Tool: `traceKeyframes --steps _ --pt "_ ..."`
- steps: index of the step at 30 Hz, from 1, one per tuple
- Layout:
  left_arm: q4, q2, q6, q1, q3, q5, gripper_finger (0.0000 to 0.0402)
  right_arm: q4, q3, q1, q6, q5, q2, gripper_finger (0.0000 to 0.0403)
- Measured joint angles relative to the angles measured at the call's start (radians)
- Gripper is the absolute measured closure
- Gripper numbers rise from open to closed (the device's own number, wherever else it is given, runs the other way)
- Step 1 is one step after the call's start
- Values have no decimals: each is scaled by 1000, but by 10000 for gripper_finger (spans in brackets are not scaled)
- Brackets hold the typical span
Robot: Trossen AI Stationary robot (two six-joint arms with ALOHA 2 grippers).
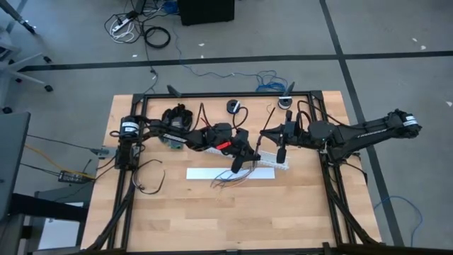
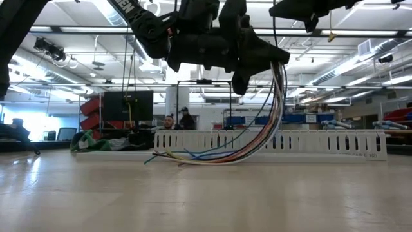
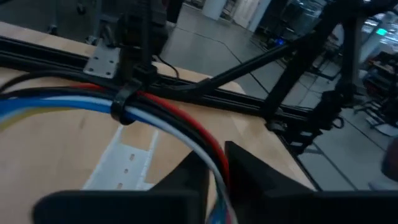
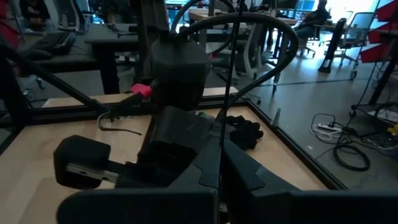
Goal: Ziptie cables
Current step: Put the ziptied cables into the white cable duct
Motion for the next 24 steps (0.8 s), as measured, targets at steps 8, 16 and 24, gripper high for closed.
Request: traceKeyframes --steps 8,16,24 --pt "19 0 -1 9 0 -14 398 1 0 0 -5 -9 0 403" --pt "22 0 -2 10 0 -24 400 0 0 4 11 -57 0 389" --pt "45 -2 -13 13 0 -8 401 -54 0 28 79 -122 -6 334"
